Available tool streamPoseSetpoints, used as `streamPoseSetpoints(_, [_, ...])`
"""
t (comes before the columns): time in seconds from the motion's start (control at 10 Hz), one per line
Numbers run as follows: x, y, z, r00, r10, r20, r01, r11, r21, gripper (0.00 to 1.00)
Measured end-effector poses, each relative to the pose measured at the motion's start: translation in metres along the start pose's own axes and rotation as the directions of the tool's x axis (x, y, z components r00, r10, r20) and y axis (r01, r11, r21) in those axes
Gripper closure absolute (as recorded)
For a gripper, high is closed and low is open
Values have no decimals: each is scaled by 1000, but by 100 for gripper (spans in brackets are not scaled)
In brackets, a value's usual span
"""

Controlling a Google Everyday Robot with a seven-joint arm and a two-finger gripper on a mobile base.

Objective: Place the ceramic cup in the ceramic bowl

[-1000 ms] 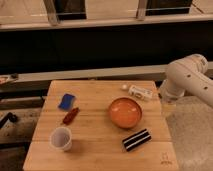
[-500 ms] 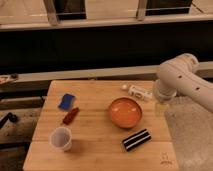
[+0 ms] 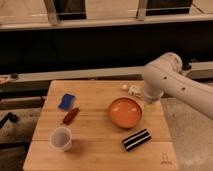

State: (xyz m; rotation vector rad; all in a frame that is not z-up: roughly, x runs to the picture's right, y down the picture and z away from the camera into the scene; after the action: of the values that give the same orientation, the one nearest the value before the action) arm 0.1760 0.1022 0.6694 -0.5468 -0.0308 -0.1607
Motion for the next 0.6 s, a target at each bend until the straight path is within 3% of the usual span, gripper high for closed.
streamPoseSetpoints(0.2, [-31, -3, -3, 998, -57, 3, 57, 998, 6, 20])
streamPoseSetpoints(0.6, [-59, 1, -6, 990, -138, 7, 138, 990, 18, 20])
